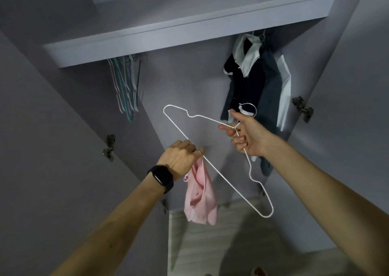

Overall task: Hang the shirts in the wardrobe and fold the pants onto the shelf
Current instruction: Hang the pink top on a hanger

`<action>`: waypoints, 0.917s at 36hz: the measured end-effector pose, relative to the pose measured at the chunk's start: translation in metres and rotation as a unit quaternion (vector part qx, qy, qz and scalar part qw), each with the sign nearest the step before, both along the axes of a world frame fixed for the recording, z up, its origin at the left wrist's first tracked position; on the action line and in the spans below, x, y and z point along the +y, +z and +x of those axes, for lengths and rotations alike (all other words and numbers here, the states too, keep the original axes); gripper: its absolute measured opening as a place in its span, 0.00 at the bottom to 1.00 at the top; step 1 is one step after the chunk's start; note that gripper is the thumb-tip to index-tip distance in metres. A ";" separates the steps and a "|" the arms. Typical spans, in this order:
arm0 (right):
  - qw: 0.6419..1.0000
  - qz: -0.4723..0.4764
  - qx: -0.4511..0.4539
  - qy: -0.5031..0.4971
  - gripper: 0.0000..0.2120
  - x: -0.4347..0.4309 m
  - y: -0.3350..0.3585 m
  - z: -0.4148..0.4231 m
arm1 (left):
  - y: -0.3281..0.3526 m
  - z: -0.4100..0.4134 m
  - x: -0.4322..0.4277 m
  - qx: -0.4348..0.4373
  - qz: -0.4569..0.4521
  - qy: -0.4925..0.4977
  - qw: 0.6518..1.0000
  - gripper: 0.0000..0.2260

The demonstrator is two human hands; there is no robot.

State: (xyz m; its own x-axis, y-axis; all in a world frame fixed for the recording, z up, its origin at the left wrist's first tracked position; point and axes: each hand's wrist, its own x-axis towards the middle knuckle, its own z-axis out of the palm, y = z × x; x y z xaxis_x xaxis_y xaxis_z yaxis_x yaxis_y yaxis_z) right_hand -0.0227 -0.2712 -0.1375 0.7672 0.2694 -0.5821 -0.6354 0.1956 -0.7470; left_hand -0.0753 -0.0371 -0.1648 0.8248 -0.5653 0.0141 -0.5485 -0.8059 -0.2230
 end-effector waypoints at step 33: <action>0.900 0.059 -0.217 -0.373 0.02 0.028 0.000 0.009 | 0.106 0.026 0.017 0.030 -0.419 0.242 0.875 0.05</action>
State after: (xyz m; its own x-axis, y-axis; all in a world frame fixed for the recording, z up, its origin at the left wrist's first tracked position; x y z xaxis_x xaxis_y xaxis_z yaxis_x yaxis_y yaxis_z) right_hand -0.0133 -0.2436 -0.1371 0.9082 -0.3755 -0.1850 0.0528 0.5412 -0.8392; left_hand -0.0497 -0.0198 -0.0587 0.9779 0.0393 0.2053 -0.0879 -0.8137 0.5746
